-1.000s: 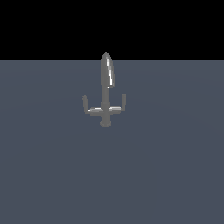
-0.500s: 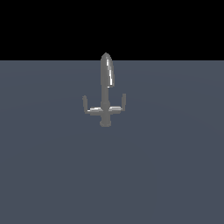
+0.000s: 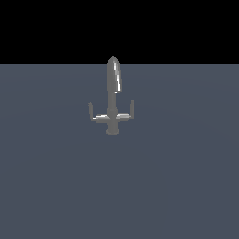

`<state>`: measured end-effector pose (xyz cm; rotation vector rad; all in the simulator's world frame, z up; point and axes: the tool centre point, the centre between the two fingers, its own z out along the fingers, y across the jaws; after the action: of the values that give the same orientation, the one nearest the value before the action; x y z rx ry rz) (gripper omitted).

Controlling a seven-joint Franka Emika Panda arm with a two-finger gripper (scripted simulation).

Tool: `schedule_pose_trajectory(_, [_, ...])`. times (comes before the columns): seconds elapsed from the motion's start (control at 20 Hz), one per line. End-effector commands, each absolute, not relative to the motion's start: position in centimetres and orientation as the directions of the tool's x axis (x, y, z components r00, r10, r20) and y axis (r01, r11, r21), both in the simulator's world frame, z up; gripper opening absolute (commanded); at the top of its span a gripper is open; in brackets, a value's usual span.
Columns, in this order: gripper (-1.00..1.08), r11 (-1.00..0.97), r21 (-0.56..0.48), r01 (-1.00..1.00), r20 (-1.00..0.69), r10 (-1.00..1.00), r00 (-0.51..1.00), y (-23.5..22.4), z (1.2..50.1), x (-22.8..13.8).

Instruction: Turn on the faucet by rotating a designated handle.

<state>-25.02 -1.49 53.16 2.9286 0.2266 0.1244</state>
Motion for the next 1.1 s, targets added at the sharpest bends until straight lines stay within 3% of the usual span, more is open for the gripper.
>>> schedule_pose_trajectory(0.0, [-1.0,-0.947,0.261,0.188,0.065,0.211,0.975,-1.3,54.3,-25.0])
schedule_pose_trajectory(0.6, [-1.0,-0.756,0.514,0.405,-0.068,0.435,0.898,1.1,59.3,-24.6])
schedule_pose_trajectory(1.05, [-1.0,-0.545,0.622,0.563,-0.27,0.525,0.807,4.0,61.9,-23.7])
